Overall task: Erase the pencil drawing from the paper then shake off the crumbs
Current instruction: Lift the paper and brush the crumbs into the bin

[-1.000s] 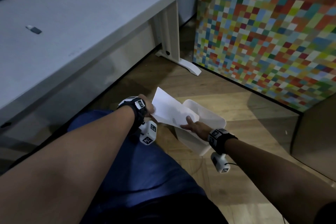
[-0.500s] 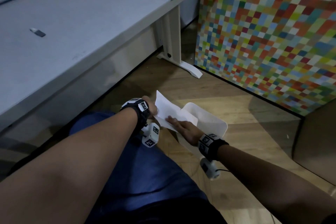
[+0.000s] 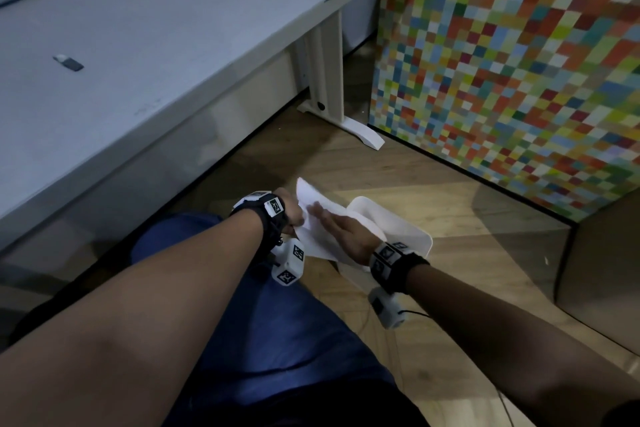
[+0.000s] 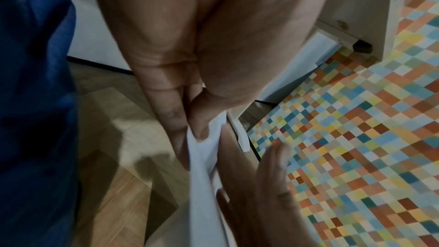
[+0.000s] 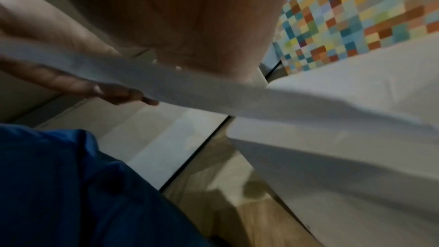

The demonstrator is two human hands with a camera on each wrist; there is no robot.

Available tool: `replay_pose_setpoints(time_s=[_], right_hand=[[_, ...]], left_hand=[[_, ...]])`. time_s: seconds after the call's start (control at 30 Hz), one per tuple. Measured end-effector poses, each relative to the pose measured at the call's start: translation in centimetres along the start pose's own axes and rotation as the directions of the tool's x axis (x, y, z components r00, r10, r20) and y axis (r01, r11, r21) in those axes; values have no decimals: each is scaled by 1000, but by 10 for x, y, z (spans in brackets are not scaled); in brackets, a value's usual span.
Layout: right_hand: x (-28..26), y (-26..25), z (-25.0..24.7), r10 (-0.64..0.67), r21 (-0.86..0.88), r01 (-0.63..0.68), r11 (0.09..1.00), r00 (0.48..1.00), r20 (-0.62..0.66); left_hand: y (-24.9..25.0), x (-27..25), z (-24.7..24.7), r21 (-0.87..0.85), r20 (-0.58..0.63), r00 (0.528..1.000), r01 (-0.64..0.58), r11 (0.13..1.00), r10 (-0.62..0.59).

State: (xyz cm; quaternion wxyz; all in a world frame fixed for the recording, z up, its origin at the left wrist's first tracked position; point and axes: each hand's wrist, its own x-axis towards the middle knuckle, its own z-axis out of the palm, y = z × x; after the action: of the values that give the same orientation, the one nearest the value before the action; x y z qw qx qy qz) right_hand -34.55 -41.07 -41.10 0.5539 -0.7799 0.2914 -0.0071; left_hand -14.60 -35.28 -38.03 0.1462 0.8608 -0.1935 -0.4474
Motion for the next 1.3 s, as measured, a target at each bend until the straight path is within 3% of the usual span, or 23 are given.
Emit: replay_pose_setpoints(time_s=[0.13,0.23,0.37,0.43,0.5,0.6,0.7,0.83,0.9,1.0,1.07,1.13,1.2,1.23,1.3], right_hand=[[-3,24,12,156,139,-159,977,987,31],[-11,37,0,304,-77,-295,952,943,135],[-13,48,-16,465,-102,-463,880,885,-2],[-11,40,-16,413,-105,-418,902,908,-66],[-6,27,-8,276,-55,-290,956,945,-178],[-4,1,6,43,-26,-47,999,991,-127],[-2,-5,13,-25,10,26,1000,997,-75],[5,33,13,197,20,-197,980,979,-59],[11,65,9,311,-34,-310,950,950,24],[6,91,0,533,-83,-529,845,845,36],[2,98,-5,603,-203,-588,783,798,16],[1,91,-11,552,-337,-530,778,833,-37],[0,66,-16,358,-352,-358,865,931,-67],[0,50,-16,223,-321,-232,918,973,-66],[-3,22,-9,19,-152,-23,988,999,-26]], left_hand=[[10,-25,0,-52,4,1000,-27,998,28],[14,-43,-5,-59,28,998,-52,997,54],[16,-54,-9,-65,29,997,-74,995,76],[13,-53,-10,-77,38,997,-65,995,68],[13,-53,-8,-50,45,997,-63,997,66],[15,-60,-5,-42,39,996,-80,996,81],[15,-60,-3,-49,64,995,-79,996,82],[13,-59,-5,-117,69,993,-91,989,99],[11,-58,-6,-144,69,993,-84,986,95],[10,-59,-11,-150,65,993,-87,985,97],[10,-60,-13,-156,53,994,-81,984,91],[10,-60,-14,-145,46,995,-81,986,88],[9,-59,-12,-133,44,996,-70,989,76],[10,-60,-11,-127,53,996,-67,990,74],[11,-62,-8,-109,55,995,-79,991,85]])
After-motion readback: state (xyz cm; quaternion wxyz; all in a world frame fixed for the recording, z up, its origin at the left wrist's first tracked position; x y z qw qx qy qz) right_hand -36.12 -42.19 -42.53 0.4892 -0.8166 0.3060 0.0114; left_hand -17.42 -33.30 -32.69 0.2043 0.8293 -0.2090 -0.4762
